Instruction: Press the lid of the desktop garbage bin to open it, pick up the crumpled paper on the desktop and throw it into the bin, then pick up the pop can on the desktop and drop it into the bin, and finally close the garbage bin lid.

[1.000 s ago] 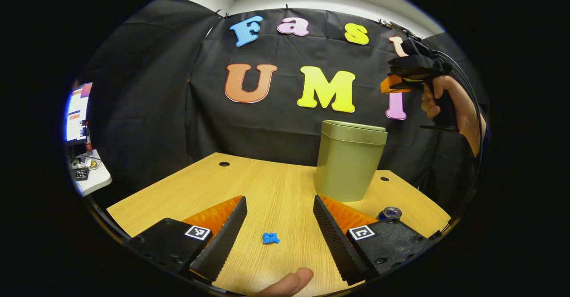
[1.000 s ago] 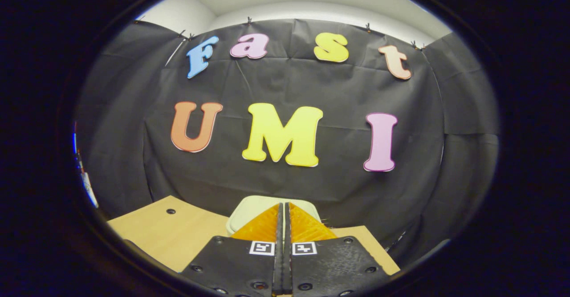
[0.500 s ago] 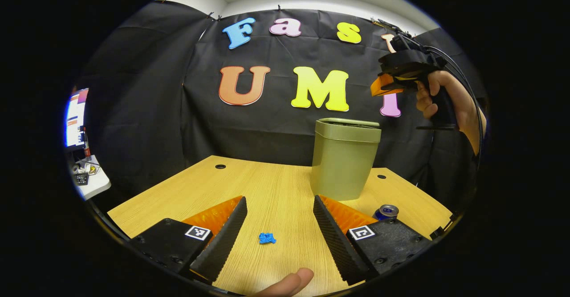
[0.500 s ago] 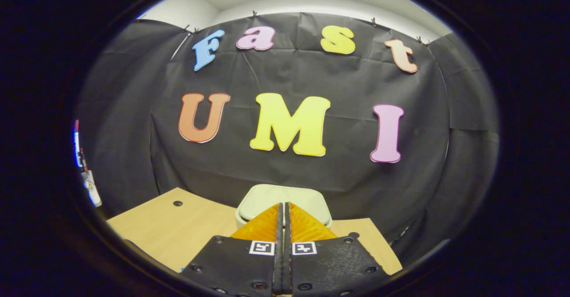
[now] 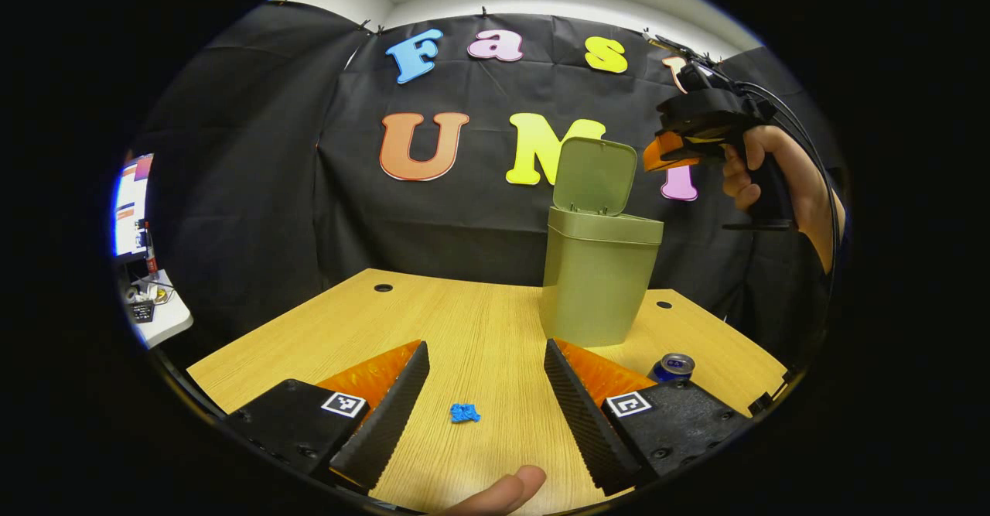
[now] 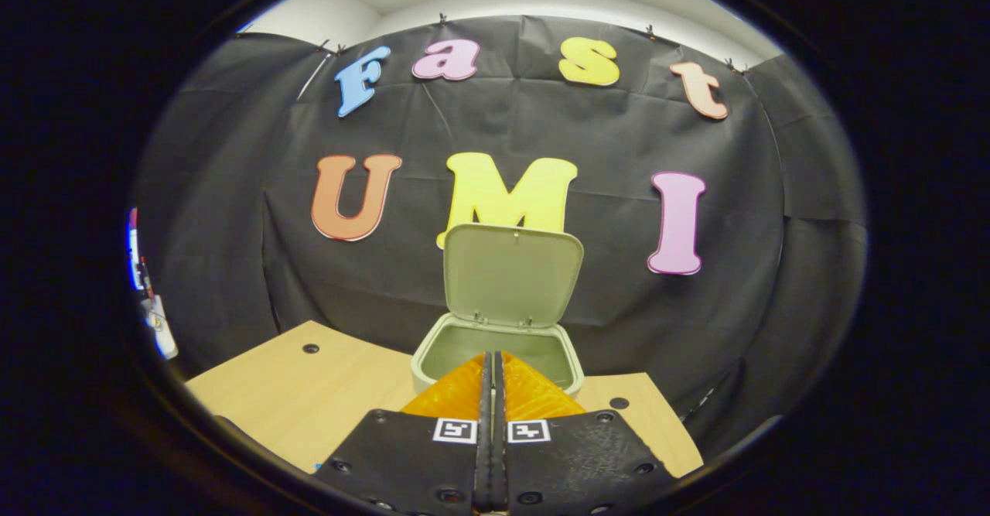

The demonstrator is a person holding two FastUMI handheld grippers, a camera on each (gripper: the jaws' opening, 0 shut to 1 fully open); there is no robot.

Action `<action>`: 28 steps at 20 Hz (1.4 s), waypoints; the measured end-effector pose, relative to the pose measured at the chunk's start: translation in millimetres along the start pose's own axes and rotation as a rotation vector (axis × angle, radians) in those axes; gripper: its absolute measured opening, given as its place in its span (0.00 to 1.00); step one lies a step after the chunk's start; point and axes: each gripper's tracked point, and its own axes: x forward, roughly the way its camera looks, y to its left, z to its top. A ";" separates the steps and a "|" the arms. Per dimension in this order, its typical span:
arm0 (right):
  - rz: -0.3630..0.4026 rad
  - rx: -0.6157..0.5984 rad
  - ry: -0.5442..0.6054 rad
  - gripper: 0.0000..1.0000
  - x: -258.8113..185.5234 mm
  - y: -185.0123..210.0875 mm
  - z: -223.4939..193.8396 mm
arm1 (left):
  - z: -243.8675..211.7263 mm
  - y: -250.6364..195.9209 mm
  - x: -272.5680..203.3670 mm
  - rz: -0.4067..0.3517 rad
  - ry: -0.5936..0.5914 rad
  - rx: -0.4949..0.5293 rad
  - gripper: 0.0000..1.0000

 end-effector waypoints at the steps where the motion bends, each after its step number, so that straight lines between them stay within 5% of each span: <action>1: 0.000 0.000 0.005 0.00 -0.6 -0.4 -1.9 | 0.1 -0.4 0.5 -0.001 0.000 -0.001 0.97; 7: 0.013 0.036 0.005 0.00 -25.6 -2.1 -9.9 | 0.5 -5.3 -1.2 0.002 -0.004 0.018 0.97; 9: 0.018 0.035 -0.017 0.08 -44.7 -2.6 -12.1 | 0.6 -6.1 -2.1 -0.004 -0.011 0.030 0.97; 10: 0.023 0.027 -0.029 0.29 -54.9 -2.6 -16.3 | -1.1 -7.8 -2.8 -0.008 -0.007 0.036 0.97; 13: 0.052 0.019 -0.075 0.43 -89.7 -1.0 -30.6 | -8.0 -15.4 0.4 -0.019 0.005 0.047 0.97; 14: 0.058 0.030 -0.083 0.57 -100.7 -4.1 -37.9 | -8.0 -14.8 -0.8 -0.017 0.005 0.048 0.97; 16: 0.079 0.062 -0.084 0.69 -118.9 -4.6 -55.2 | -9.3 -14.2 -0.1 -0.012 0.007 0.051 0.97; 21: 0.073 0.025 -0.105 0.76 -155.4 -15.7 -91.7 | -9.9 -15.5 1.7 -0.015 0.011 0.041 0.97; 26: 0.066 0.025 -0.118 0.97 -179.5 -19.5 -138.0 | -6.2 -8.3 5.2 0.017 -0.005 0.022 0.97; 28: 0.048 0.006 -0.132 0.95 -183.9 -25.6 -151.3 | -7.0 -10.5 8.1 0.009 -0.003 0.015 0.96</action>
